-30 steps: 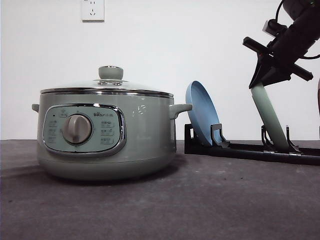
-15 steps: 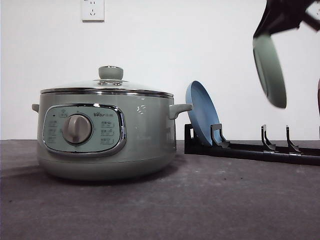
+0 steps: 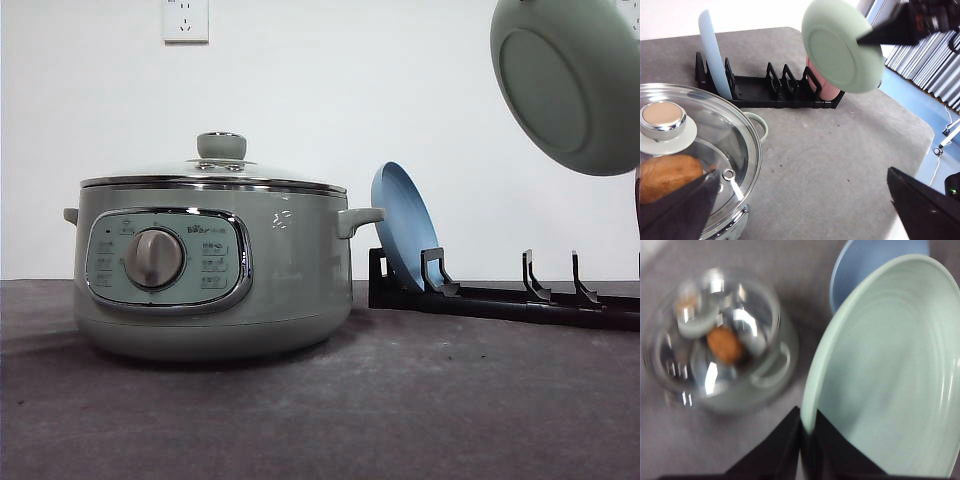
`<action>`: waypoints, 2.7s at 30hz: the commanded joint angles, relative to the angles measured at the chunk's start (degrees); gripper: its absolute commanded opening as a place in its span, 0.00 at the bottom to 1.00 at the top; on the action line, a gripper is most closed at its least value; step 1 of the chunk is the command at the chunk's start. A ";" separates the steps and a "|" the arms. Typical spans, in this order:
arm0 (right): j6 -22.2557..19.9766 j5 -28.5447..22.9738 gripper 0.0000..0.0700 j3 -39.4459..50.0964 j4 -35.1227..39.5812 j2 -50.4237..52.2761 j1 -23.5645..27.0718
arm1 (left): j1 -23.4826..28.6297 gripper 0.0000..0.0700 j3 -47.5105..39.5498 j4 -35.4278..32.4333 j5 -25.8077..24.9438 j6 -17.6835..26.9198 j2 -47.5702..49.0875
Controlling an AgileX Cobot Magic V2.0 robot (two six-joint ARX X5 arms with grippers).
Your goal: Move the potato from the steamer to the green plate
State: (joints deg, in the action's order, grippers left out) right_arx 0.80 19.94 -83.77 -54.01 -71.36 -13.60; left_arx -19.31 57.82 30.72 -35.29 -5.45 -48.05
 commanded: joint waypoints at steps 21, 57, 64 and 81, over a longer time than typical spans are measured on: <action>11.23 -34.63 0.01 10.43 -14.11 1.97 -36.84 | -0.26 1.00 1.09 -0.31 -0.50 -0.11 -0.28; 18.36 -36.99 0.27 32.61 12.79 -14.93 -48.16 | -0.26 1.00 1.09 -0.31 -0.50 -0.13 -0.28; 17.96 -26.29 0.89 28.61 11.07 -10.61 -46.28 | -0.26 1.00 1.09 -0.31 -0.50 -0.11 -0.28; 9.55 -9.29 1.00 16.81 4.50 12.92 -24.66 | -0.26 1.00 1.09 -0.31 -0.50 -0.13 -0.28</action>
State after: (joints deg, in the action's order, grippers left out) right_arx 12.89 9.94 -66.19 -49.59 -58.79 -39.84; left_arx -19.31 57.82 30.87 -35.29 -5.45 -48.05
